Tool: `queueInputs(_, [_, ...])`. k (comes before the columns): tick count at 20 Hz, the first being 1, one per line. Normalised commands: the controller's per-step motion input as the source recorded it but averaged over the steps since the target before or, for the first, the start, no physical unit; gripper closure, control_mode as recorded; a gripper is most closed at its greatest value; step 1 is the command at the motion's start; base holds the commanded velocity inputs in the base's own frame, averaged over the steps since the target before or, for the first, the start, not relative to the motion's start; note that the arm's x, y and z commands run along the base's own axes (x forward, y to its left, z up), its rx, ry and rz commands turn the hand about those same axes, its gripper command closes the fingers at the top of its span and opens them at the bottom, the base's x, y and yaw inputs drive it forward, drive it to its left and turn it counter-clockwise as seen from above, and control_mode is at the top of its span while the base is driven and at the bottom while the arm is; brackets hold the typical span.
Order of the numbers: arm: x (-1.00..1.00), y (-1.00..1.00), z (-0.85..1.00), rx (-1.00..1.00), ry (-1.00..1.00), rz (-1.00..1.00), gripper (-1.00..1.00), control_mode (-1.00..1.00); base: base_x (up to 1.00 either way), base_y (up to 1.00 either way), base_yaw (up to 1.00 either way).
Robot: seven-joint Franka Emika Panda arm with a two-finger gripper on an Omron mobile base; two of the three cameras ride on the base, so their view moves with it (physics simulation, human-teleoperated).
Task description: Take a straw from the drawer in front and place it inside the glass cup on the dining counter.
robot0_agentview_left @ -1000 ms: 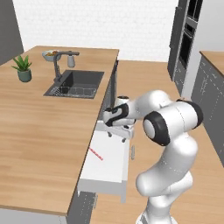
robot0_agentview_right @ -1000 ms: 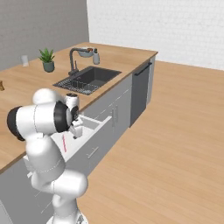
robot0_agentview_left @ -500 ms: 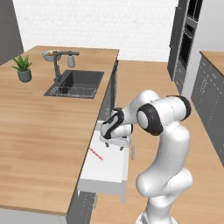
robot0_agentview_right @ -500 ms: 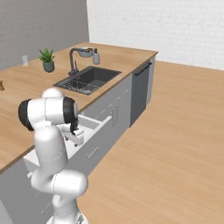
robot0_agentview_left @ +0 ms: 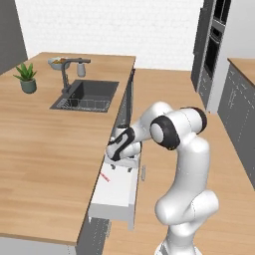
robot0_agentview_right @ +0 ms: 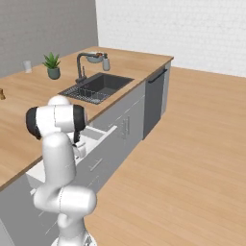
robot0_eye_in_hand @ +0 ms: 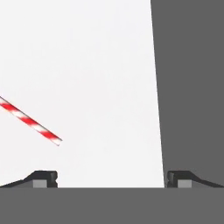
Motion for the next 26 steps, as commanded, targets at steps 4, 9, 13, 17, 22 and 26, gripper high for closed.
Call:
queueInputs(4, [-0.31, -0.62, -0.19, -0.11, -0.03, 0.0, -1.0, -1.0, 0.0, 0.0, 0.0])
queueInputs(9, [-0.39, -0.99, -0.03, -0.1, -0.01, -0.01, -1.0, -1.0, 0.0, 0.0, 0.0])
queueInputs(13, [-0.38, -1.0, 0.0, -0.08, 0.0, -0.05, -1.0, -1.0, 0.0, 0.0, 0.0])
queueInputs(17, [-0.03, -0.19, 0.29, -0.01, -0.04, 0.03, -1.0, -1.0, 0.0, 0.0, 0.0])
queueInputs(22, [0.0, 0.68, 0.78, 0.0, -0.03, 0.23, -1.0, -1.0, 0.0, 0.0, 0.0])
queueInputs(26, [0.19, 0.39, 0.25, 0.0, 0.04, 0.24, -1.0, -1.0, 0.0, 0.0, 0.0])
